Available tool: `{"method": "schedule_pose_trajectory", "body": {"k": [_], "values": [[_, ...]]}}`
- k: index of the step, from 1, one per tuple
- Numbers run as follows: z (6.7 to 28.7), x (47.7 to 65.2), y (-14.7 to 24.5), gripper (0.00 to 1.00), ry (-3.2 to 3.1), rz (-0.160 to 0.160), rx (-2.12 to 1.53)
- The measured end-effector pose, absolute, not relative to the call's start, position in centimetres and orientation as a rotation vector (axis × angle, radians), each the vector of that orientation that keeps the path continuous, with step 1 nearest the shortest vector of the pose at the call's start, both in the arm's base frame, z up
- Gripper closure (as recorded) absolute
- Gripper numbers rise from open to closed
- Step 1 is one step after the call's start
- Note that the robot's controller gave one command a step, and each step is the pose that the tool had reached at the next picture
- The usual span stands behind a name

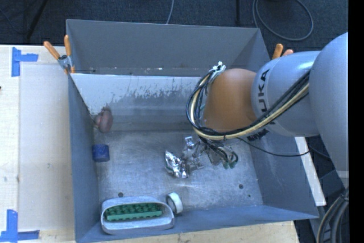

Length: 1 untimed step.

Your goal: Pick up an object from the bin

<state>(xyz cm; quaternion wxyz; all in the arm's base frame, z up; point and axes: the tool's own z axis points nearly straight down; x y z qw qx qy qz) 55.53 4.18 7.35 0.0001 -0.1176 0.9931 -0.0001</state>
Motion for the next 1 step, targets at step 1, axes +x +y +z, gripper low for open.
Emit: {"method": "schedule_pose_trajectory", "body": {"k": [1], "values": [[26.07,56.78,2.61,1.0,3.055,-0.002,-0.694]]}}
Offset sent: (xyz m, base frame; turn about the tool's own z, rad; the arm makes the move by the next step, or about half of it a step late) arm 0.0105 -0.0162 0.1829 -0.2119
